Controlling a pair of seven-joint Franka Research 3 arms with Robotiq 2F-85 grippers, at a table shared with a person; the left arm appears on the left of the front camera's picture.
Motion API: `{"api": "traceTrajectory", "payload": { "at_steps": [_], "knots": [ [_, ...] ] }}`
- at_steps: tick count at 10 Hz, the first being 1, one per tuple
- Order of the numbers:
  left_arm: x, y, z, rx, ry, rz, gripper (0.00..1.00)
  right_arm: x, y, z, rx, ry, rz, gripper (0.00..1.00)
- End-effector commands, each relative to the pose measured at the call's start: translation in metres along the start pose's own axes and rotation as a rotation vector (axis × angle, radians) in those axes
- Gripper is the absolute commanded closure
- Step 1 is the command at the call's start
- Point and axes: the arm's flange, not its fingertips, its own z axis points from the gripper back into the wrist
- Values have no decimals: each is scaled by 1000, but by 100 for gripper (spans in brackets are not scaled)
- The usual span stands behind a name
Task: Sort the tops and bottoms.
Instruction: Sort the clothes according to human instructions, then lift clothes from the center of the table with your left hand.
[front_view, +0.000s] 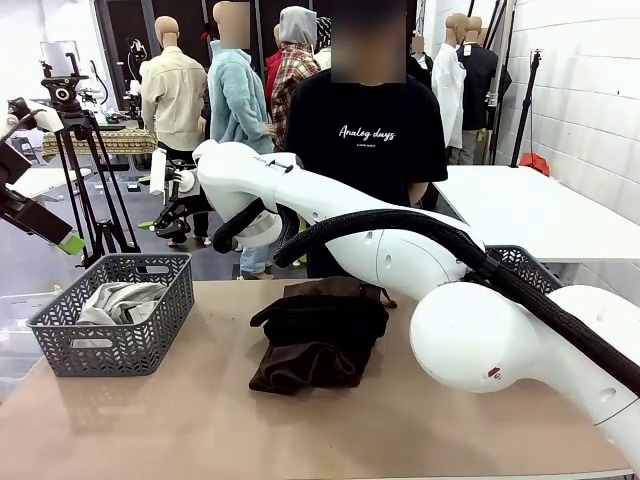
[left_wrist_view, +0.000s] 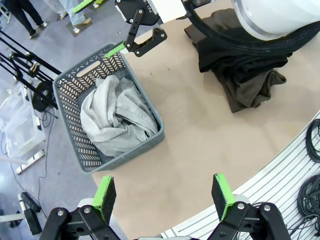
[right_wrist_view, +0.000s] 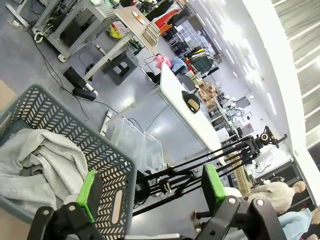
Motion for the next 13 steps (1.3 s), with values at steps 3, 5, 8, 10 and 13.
{"api": "traceTrajectory", "payload": {
  "at_steps": [3, 5, 8, 10, 13],
  "knots": [
    [-1, 1, 1, 1, 0, 3, 0, -1, 1, 0, 9, -1, 3, 0],
    [-1, 1, 1, 1, 0, 3, 0, -1, 1, 0, 9, -1, 3, 0],
    [-1, 1, 1, 1, 0, 3, 0, -1, 1, 0, 9, -1, 3, 0],
    [-1, 1, 1, 1, 0, 3, 0, 0, 0, 0, 0, 0, 0, 0],
    [-1, 1, 1, 1, 0, 3, 0, 19, -11, 57, -270, 74, -205, 0]
  ]
}}
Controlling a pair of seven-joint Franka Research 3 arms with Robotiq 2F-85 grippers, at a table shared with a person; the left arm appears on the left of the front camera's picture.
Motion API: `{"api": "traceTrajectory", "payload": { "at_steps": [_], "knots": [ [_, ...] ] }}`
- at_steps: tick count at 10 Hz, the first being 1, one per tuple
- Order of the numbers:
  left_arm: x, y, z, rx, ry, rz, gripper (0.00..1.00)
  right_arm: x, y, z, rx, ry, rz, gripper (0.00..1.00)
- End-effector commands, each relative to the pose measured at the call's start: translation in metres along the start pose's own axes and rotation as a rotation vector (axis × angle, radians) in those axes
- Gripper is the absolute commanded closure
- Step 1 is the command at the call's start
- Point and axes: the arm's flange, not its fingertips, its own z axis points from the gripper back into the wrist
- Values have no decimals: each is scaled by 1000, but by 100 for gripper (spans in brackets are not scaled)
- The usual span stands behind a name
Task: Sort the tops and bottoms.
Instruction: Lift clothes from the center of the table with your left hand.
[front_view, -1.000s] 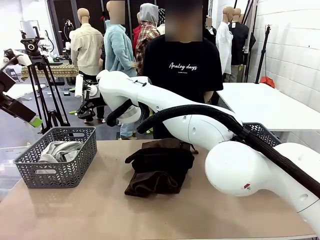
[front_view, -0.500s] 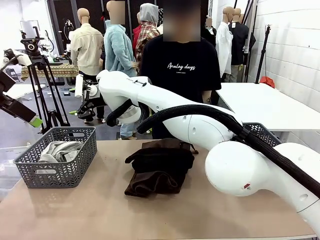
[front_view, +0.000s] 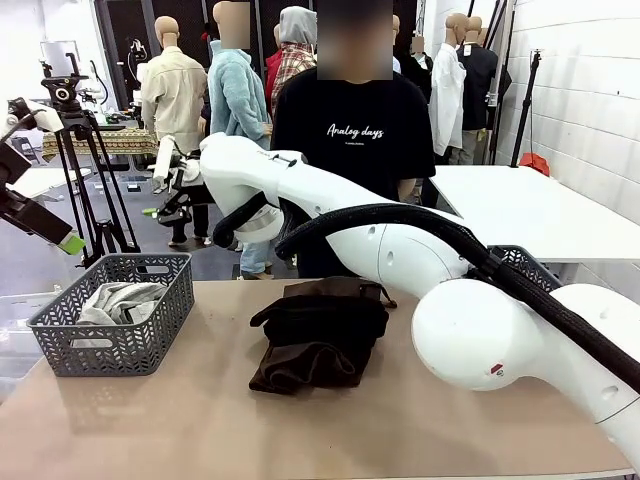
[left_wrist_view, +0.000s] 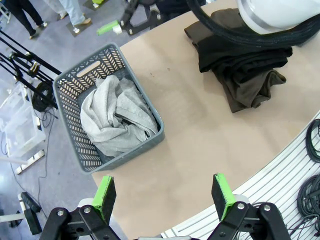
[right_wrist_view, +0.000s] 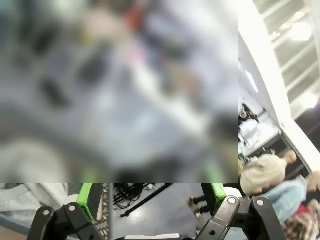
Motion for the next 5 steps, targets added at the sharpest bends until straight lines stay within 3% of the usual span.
{"api": "traceTrajectory", "payload": {
  "at_steps": [1, 5],
  "knots": [
    [-1, 1, 0, 1, 0, 3, 0, 24, 8, 65, -174, 98, -124, 0],
    [-1, 1, 0, 1, 0, 3, 0, 71, 4, 155, -163, 415, -321, 0]
  ]
}}
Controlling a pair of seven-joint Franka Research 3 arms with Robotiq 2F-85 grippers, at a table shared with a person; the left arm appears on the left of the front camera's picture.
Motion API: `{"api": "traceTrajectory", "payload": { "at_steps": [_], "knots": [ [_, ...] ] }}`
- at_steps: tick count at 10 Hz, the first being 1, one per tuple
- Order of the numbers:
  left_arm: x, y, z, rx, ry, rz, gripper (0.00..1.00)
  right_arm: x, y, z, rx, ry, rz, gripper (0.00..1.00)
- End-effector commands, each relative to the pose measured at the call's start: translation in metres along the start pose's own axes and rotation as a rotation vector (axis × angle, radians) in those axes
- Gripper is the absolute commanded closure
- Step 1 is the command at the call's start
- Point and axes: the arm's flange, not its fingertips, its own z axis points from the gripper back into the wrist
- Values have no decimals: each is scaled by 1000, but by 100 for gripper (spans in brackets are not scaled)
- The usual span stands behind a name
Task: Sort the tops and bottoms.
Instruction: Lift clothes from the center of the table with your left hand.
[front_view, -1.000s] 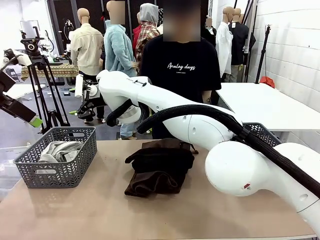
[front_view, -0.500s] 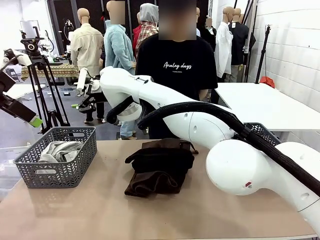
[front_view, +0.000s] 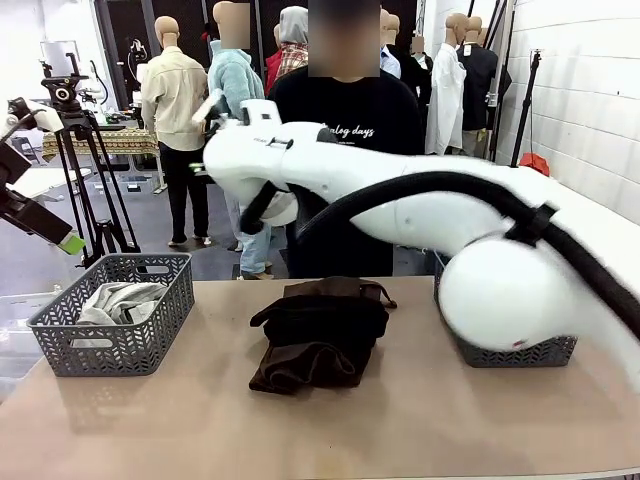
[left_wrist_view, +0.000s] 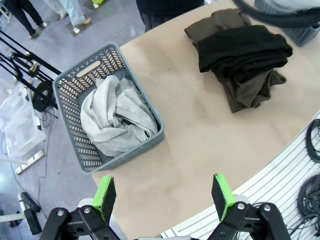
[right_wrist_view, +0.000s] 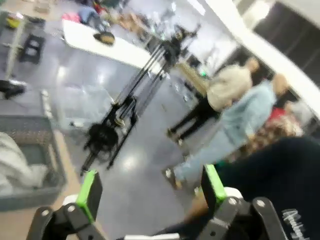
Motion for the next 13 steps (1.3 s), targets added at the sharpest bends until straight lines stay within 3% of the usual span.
{"api": "traceTrajectory", "payload": {
  "at_steps": [1, 2, 4, 7, 8, 11, 12, 13],
  "knots": [
    [-1, 1, 1, 1, 0, 2, 0, 37, 50, 127, 129, 176, -48, 0],
    [-1, 1, 1, 1, 0, 2, 0, 39, 45, 140, 157, 237, -69, 0],
    [-1, 1, 1, 1, 0, 2, 0, 43, 37, 149, 156, 194, -65, 0],
    [-1, 1, 1, 1, 0, 2, 0, 45, 37, 126, 346, 212, -65, 0],
    [-1, 1, 1, 1, 0, 2, 0, 52, 44, 151, 218, 190, -67, 0],
    [-1, 1, 1, 1, 0, 2, 0, 54, 48, 146, 265, 198, -69, 0],
    [-1, 1, 1, 1, 0, 2, 0, 37, 64, 130, 466, 389, -159, 0],
    [-1, 1, 1, 1, 0, 2, 0, 32, 50, 149, 530, 506, -214, 0]
  ]
}}
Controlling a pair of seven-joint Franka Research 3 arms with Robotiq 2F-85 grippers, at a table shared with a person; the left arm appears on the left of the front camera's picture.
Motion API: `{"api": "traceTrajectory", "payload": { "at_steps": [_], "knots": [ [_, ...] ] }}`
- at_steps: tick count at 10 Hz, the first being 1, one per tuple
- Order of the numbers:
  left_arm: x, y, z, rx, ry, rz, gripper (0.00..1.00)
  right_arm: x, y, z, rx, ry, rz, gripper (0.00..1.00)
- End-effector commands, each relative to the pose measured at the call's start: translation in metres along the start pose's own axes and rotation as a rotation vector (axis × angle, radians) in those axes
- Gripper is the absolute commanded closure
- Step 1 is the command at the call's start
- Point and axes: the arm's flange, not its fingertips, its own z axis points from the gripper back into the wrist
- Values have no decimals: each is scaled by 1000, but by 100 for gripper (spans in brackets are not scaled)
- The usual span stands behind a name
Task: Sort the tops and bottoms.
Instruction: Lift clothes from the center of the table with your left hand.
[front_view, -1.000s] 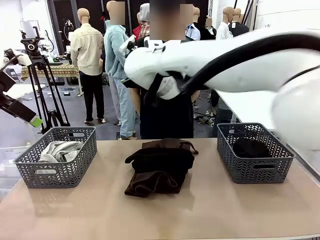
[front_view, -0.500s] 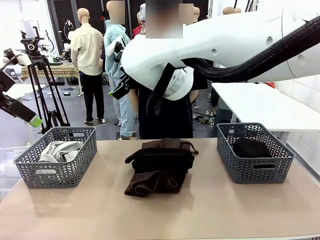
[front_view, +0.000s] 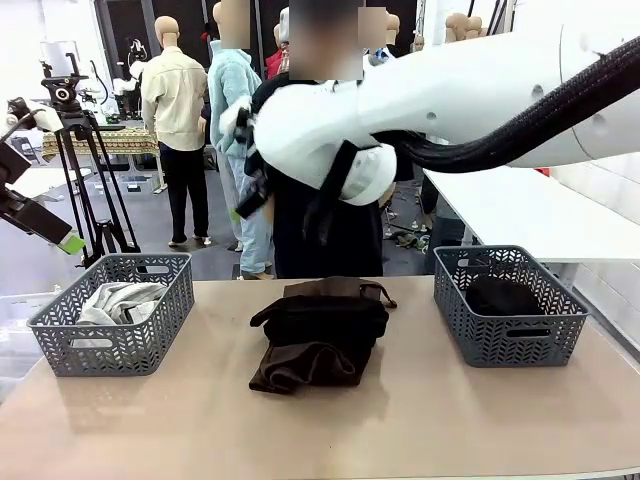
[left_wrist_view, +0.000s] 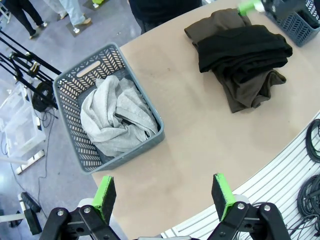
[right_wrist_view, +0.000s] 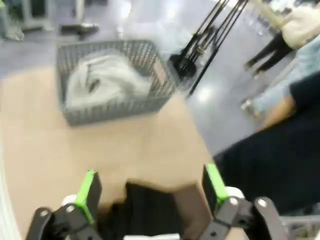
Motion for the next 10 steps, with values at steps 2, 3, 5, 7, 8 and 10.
{"api": "traceTrajectory", "payload": {
  "at_steps": [2, 3, 5, 7, 8, 10],
  "knots": [
    [-1, 1, 0, 1, 1, 3, 0, -5, -10, 75, 67, 258, -100, 0],
    [-1, 1, 0, 1, 1, 3, 0, -14, -9, 102, 28, 290, -118, 0],
    [-1, 1, 0, 1, 1, 3, 0, -37, -2, 154, -47, 373, -174, 0],
    [-1, 1, 0, 1, 1, 3, 0, -55, 7, 190, -95, 417, -241, 0],
    [-1, 1, 0, 1, 1, 3, 0, -64, 9, 204, -129, 448, -273, 0],
    [-1, 1, 0, 1, 1, 3, 0, -97, 9, 233, -184, 421, -369, 0]
  ]
}}
